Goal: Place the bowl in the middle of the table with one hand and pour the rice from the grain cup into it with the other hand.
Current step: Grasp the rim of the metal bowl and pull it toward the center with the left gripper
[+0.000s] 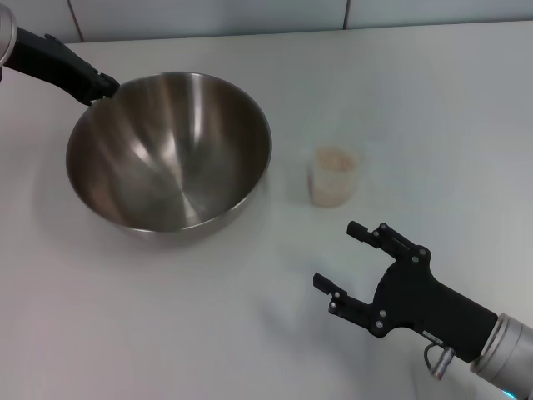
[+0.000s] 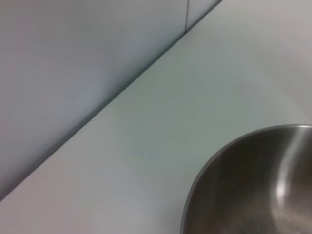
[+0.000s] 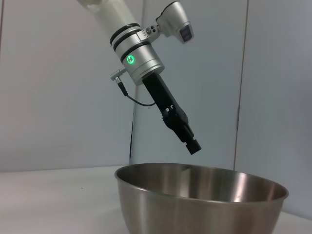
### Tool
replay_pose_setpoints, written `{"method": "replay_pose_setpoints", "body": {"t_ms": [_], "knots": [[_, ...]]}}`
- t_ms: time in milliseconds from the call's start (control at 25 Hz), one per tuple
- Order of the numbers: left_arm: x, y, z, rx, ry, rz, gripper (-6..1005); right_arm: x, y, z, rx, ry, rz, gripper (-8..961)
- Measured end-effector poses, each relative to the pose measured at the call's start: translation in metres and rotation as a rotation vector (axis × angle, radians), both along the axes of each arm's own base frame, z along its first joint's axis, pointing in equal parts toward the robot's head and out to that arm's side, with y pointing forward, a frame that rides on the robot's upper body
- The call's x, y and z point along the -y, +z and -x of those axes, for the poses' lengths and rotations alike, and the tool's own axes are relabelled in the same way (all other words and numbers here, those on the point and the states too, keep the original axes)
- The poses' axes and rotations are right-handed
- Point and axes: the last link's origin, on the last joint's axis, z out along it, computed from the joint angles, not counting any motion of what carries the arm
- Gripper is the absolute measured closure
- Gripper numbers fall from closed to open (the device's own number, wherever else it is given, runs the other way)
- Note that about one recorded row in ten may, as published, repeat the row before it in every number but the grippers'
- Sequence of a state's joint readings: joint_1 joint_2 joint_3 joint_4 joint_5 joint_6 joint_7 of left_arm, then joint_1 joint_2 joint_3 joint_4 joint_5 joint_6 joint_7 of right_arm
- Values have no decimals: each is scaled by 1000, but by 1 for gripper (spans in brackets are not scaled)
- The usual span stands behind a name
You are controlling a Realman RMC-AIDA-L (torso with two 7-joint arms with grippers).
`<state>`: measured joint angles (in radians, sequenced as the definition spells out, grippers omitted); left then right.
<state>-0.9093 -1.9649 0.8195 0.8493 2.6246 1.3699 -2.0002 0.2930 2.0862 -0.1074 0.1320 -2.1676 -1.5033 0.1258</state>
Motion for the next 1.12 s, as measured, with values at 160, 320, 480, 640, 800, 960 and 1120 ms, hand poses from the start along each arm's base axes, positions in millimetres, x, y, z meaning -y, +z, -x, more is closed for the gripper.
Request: {"method": "replay_pose_setpoints", "body": {"t_ms": [160, 320, 480, 640, 800, 960, 1120], "knots": [[1, 0, -1, 0, -8, -3, 931, 0, 0, 0, 0, 0, 0, 171], [3, -3, -3, 1, -9, 4, 925, 0, 0, 0, 0, -2, -1, 171], [6, 0, -4, -7, -38, -59, 919, 1, 1, -1, 0, -2, -2, 171], [9, 3, -5, -17, -51, -83, 913, 1, 1, -1, 0, -2, -2, 171], [11, 3, -2, -22, -41, -67, 821, 0, 1, -1, 4, 2, -6, 171], [12, 1, 0, -29, -39, -64, 649, 1, 1, -1, 12, 4, -17, 171], [11, 0, 1, -38, -42, -69, 492, 1, 1, -1, 11, 5, -18, 171]]}}
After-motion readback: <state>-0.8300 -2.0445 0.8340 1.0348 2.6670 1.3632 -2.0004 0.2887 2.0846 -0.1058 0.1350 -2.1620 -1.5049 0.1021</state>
